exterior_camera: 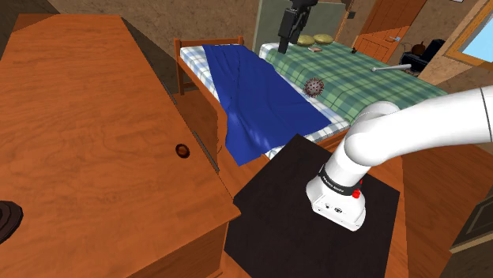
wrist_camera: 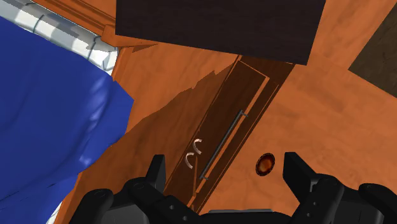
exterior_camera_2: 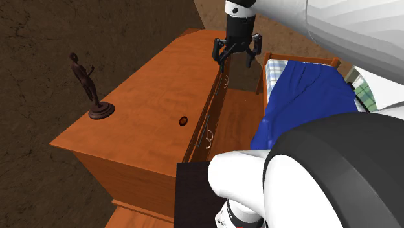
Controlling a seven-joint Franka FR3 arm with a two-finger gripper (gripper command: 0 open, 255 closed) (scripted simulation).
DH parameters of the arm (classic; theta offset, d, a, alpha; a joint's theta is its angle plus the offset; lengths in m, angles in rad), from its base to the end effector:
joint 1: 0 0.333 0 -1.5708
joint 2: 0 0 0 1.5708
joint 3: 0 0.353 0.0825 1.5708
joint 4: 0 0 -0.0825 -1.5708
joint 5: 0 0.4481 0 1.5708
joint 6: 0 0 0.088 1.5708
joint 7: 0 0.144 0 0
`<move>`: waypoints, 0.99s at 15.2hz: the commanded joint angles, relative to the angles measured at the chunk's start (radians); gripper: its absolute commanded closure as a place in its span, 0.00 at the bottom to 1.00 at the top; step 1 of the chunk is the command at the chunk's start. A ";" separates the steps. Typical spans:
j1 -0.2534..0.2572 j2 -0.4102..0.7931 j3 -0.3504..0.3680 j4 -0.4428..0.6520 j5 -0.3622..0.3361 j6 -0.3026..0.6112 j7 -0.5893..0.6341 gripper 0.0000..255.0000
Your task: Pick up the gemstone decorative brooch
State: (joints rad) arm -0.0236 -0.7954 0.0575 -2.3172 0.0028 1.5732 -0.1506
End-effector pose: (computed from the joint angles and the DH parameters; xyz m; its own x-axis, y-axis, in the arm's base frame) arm 0.3444 0.0173 0.6035 0.9847 0.1684 0.0442 0.1664 -0.9850 0.0454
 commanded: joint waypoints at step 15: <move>0.037 0.250 0.140 -0.224 0.056 0.511 0.121 0.00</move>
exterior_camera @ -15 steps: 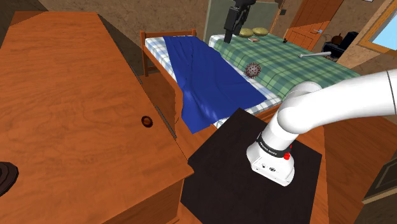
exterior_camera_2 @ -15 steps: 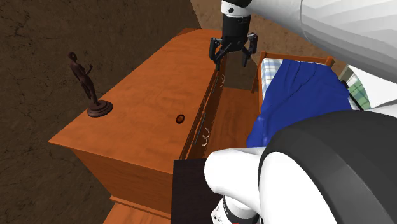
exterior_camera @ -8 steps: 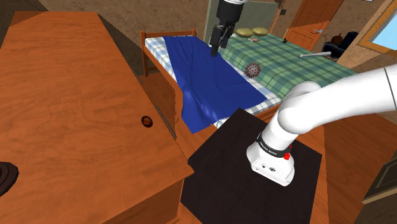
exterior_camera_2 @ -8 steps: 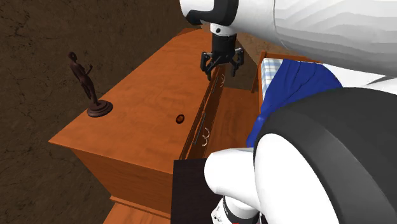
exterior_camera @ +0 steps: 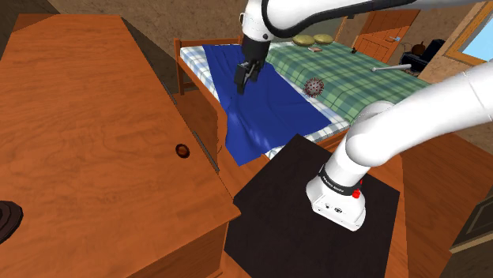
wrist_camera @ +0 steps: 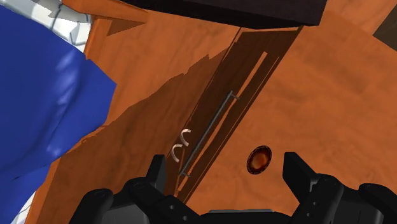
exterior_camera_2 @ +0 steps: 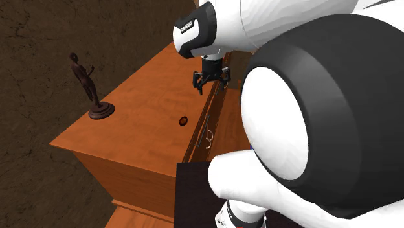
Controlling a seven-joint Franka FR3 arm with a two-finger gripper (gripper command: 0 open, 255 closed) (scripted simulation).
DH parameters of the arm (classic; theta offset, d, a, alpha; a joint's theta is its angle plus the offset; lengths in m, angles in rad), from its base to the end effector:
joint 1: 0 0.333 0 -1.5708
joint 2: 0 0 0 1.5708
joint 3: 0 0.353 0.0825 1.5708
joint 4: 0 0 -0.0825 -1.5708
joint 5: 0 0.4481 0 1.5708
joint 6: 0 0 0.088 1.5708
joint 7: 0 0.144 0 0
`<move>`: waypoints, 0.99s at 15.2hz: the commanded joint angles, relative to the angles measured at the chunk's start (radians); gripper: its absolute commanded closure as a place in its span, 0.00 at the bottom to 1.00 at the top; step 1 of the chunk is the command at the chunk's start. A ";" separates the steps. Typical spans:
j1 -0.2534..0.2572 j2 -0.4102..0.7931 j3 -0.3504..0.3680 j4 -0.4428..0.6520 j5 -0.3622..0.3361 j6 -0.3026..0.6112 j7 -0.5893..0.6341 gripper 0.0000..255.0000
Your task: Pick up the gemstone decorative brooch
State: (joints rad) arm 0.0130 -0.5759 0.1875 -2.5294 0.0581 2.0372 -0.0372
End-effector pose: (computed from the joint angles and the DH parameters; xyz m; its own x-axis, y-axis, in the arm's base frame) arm 0.4152 0.0882 0.4427 0.9793 0.1880 0.0753 0.1845 -0.9815 0.0508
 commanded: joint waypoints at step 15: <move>-0.027 0.598 0.158 0.080 -0.206 0.540 0.277 0.00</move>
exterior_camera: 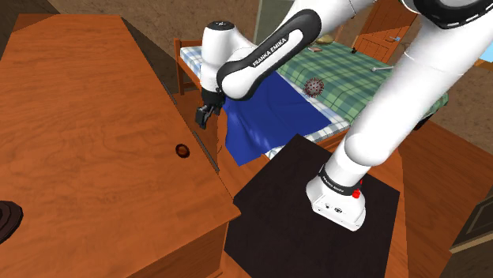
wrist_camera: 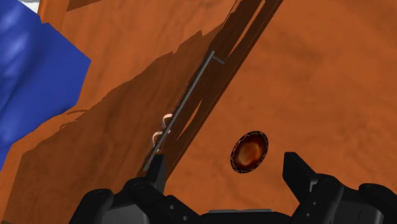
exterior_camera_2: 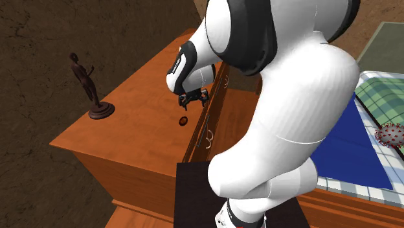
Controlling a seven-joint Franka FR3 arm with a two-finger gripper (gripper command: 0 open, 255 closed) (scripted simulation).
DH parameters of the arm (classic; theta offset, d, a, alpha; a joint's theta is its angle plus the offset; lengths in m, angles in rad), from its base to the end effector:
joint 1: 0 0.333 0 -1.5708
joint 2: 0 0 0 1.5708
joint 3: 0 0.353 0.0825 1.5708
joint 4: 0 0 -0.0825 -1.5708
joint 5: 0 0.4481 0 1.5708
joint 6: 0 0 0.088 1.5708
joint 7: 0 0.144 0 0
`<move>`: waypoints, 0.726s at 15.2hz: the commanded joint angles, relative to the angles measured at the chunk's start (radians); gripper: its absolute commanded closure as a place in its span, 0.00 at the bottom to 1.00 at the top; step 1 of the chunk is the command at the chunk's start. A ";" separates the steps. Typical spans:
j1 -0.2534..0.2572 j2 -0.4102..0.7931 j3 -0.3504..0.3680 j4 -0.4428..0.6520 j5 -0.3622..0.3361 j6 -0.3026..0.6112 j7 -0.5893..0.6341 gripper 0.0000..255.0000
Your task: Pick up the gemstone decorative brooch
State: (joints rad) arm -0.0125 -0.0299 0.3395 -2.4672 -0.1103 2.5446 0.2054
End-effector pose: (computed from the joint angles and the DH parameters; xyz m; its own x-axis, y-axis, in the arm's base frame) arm 0.5003 0.1680 0.2656 0.9708 0.2104 0.1156 0.2047 -0.9771 0.0587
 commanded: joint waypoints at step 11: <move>0.145 0.509 -0.110 0.307 -0.363 0.187 0.322 0.00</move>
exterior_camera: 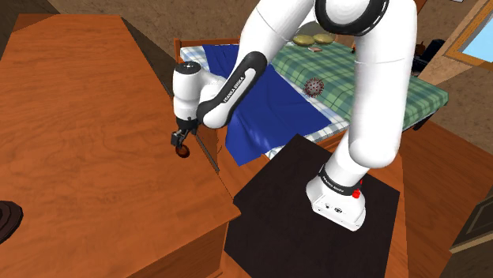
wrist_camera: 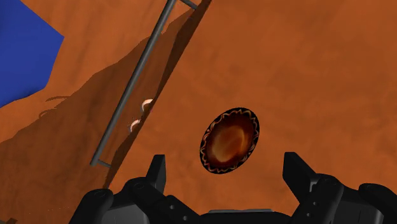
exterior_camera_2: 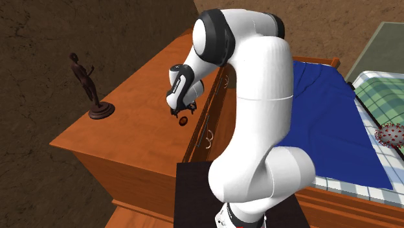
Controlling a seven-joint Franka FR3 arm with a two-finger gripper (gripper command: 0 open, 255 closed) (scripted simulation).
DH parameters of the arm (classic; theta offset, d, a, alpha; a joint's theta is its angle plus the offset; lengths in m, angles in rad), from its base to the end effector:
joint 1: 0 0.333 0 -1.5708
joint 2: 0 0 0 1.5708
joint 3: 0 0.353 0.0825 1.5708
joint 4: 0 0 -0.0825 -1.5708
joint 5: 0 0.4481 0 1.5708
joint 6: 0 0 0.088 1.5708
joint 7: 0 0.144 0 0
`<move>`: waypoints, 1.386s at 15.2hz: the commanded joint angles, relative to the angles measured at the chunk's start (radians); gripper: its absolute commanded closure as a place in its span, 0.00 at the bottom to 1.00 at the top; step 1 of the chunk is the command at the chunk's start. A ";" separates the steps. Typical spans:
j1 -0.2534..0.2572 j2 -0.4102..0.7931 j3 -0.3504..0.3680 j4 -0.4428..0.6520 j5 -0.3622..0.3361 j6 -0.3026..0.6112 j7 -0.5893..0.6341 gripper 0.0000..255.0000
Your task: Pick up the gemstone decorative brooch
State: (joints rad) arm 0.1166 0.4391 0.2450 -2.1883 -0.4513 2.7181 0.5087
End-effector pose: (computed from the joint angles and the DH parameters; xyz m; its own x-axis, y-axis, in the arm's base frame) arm 0.5732 0.2332 0.1405 0.9630 0.2267 0.1455 0.2198 -0.9736 0.0619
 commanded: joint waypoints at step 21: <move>0.085 0.200 -0.089 0.118 -0.090 0.088 0.084 1.00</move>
State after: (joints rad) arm 0.2022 0.6401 0.1561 -2.0691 -0.5411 2.8064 0.5932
